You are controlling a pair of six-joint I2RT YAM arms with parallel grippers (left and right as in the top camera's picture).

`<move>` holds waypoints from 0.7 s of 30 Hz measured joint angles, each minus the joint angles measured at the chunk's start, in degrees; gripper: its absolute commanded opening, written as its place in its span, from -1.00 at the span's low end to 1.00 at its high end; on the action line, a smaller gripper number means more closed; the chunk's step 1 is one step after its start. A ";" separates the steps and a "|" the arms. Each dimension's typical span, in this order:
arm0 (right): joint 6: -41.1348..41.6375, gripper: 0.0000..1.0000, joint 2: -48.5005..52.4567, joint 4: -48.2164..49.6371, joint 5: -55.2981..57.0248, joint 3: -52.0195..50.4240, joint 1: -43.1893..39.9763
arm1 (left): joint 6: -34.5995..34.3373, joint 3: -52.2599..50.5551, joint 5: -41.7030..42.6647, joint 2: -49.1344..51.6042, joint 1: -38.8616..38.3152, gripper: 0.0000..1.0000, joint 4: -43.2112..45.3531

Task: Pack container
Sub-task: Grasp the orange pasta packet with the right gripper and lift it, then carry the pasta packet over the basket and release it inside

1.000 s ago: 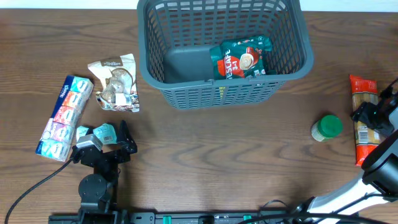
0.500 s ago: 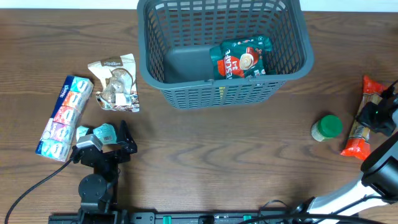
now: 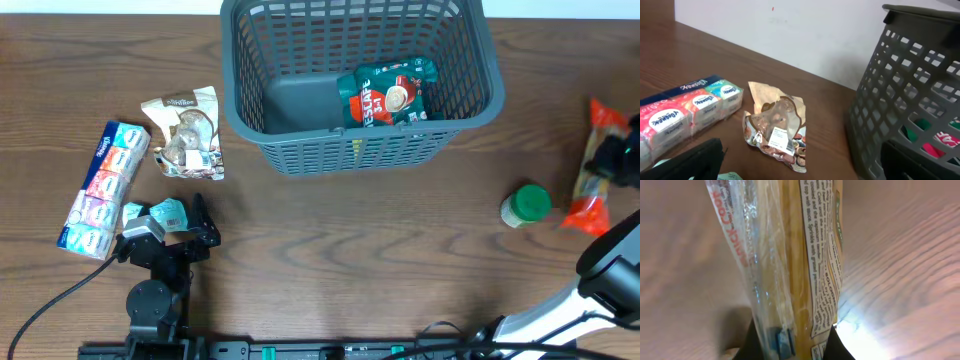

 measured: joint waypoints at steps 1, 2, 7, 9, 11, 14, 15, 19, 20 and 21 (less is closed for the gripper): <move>0.00 -0.97 -0.33 -1.05 0.00 1.60 0.15 | 0.00 0.00 0.02 0.00 0.00 0.97 0.00; 0.02 -0.97 -0.81 -2.34 0.00 3.54 0.35 | 0.00 0.00 0.02 0.00 0.00 0.97 0.00; 0.00 -0.97 -4.28 -7.08 0.13 10.51 2.08 | 0.00 0.00 0.02 0.00 0.00 0.97 0.00; -0.04 -0.97 -6.25 -7.89 0.44 12.90 3.85 | 0.00 0.00 0.02 0.00 0.00 0.97 0.00; -0.07 -0.97 -8.52 -8.11 0.61 15.02 6.75 | 0.00 0.00 0.02 0.00 0.00 0.97 0.00; -0.09 -0.97 -11.85 -8.41 0.66 18.99 13.20 | 0.00 0.00 0.02 0.00 0.00 0.97 0.00; -0.09 -0.97 -12.70 -8.46 0.61 20.26 15.39 | 0.00 0.00 0.02 0.00 0.00 0.97 0.00; -0.74 -0.97 -15.91 -8.37 -0.44 26.43 25.35 | 0.00 0.00 0.02 0.00 0.00 0.97 0.00; -1.36 -0.97 -16.55 -8.39 -0.66 28.37 28.55 | 0.00 0.00 0.02 0.00 0.00 0.97 0.00; -2.05 -0.97 -16.94 -8.35 -0.83 29.68 30.88 | 0.00 0.00 0.02 0.00 0.00 0.97 0.00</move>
